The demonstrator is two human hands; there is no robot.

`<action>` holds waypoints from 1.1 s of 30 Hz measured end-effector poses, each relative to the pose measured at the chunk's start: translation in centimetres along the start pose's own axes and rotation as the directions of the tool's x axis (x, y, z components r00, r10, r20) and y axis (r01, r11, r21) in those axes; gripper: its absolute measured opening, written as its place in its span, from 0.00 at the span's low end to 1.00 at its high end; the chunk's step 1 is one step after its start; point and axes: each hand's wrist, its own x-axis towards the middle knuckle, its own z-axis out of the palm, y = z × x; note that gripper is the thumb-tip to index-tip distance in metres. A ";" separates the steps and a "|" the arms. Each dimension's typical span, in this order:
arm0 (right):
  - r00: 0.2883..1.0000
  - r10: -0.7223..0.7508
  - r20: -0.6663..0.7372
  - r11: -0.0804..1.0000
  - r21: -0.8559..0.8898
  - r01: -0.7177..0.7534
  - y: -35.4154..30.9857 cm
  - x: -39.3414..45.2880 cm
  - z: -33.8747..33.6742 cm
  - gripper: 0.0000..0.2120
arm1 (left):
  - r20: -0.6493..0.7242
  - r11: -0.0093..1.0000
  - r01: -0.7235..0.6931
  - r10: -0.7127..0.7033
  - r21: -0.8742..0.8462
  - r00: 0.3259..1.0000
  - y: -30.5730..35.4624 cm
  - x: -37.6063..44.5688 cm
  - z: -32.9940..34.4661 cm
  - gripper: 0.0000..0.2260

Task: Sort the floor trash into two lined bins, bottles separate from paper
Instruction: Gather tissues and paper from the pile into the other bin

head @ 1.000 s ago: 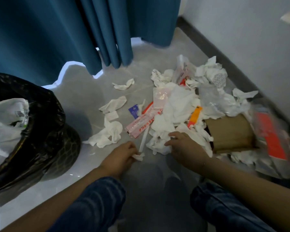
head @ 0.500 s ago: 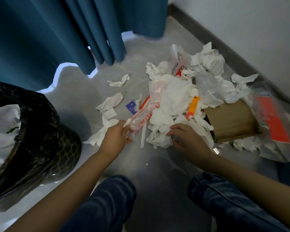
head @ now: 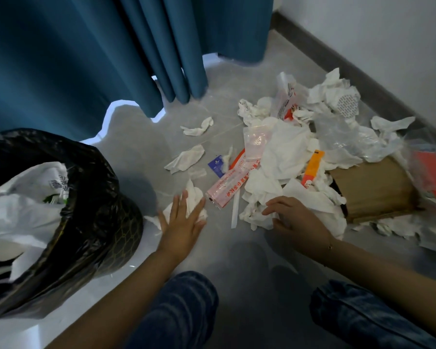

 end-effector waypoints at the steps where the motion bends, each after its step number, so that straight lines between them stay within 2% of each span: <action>1: 1.000 -0.011 0.021 1.000 -0.020 0.011 0.1 -0.2 0.0 0.11 | -0.052 0.999 -0.027 0.025 -0.034 0.998 -0.1 0.1 0.2 0.24; 3: 0.997 -0.036 0.069 0.998 -0.055 0.039 0.1 -0.4 -0.3 0.12 | -0.163 0.971 -0.058 0.020 -0.230 0.986 -0.2 0.4 0.1 0.19; 5: 0.996 -0.047 0.080 0.996 -0.067 0.052 0.0 -0.5 -0.5 0.12 | -0.172 0.880 -0.026 -0.063 -0.475 0.983 -0.2 0.6 -0.4 0.13; 9: 1.000 -0.005 0.029 0.998 -0.057 0.007 -0.2 0.0 -0.1 0.12 | -0.262 0.881 -0.126 0.002 -0.456 0.965 -1.0 0.4 -1.2 0.11; 11: 0.999 0.009 0.032 0.998 -0.060 -0.007 -0.4 0.3 0.4 0.12 | -0.310 0.813 -0.128 -0.067 -0.567 0.948 -0.7 -0.1 -1.6 0.10; 13: 0.998 0.018 0.067 0.997 -0.071 -0.013 -0.5 0.4 0.9 0.13 | -0.266 0.633 -0.057 -0.240 -0.772 0.934 0.4 -0.7 -2.5 0.07; 15: 0.998 0.003 0.067 0.999 -0.051 0.001 -0.7 0.4 1.1 0.12 | -0.114 0.368 0.037 -0.381 -0.929 0.918 1.3 -1.0 -3.7 0.08; 17: 0.998 -0.009 0.062 1.000 -0.029 0.010 -1.1 0.4 1.1 0.12 | 0.014 0.142 0.074 -0.383 -0.987 0.924 1.5 -1.0 -4.8 0.09; 18: 0.998 -0.009 0.063 1.000 -0.027 0.011 -1.3 0.5 1.2 0.12 | 0.061 0.073 0.093 -0.362 -0.993 0.930 1.6 -0.8 -5.2 0.11; 19: 0.998 -0.013 0.066 0.999 -0.029 0.015 -1.2 0.5 1.3 0.11 | 0.100 0.056 0.128 -0.354 -0.990 0.930 1.8 -0.6 -5.6 0.13; 22: 0.992 0.020 0.125 0.998 -0.054 -0.013 -0.6 0.6 2.2 0.13 | 0.101 0.121 0.171 -0.444 -0.978 0.891 2.5 0.0 -5.6 0.13; 24: 0.989 0.020 0.143 0.997 -0.072 -0.010 -0.4 0.5 2.6 0.13 | 0.064 0.075 0.115 -0.490 -0.991 0.870 2.4 0.5 -5.3 0.10; 25: 0.991 0.006 0.136 0.997 -0.079 0.005 -0.4 0.4 2.6 0.13 | 0.035 0.069 0.080 -0.499 -0.994 0.866 2.2 0.7 -4.9 0.13; 26: 0.992 -0.009 0.126 0.997 -0.078 0.019 -0.6 0.3 2.3 0.13 | -0.013 0.107 0.048 -0.504 -0.993 0.863 2.0 0.8 -4.5 0.15; 27: 0.993 -0.029 0.113 0.997 -0.068 0.037 -0.6 0.1 2.1 0.12 | -0.088 0.206 0.021 -0.505 -0.978 0.858 1.8 0.6 -4.2 0.16; 28: 0.994 -0.044 0.099 0.997 -0.058 0.050 -0.6 0.0 1.9 0.11 | -0.197 0.349 -0.019 -0.483 -0.937 0.853 1.4 0.3 -3.7 0.16; 30: 0.996 -0.042 0.082 0.998 -0.045 0.046 -0.3 -0.3 1.7 0.11 | -0.372 0.652 -0.099 -0.297 -0.752 0.879 0.2 -0.4 -2.4 0.15; 32: 0.997 -0.030 0.074 0.999 -0.039 0.033 0.1 -0.4 1.9 0.11 | -0.350 0.878 -0.146 -0.027 -0.457 0.936 -1.7 -0.9 -0.2 0.18; 33: 0.997 -0.032 0.075 0.999 -0.041 0.036 0.2 -0.4 2.0 0.11 | -0.297 0.941 -0.156 0.063 -0.301 0.953 -2.6 -1.2 0.8 0.19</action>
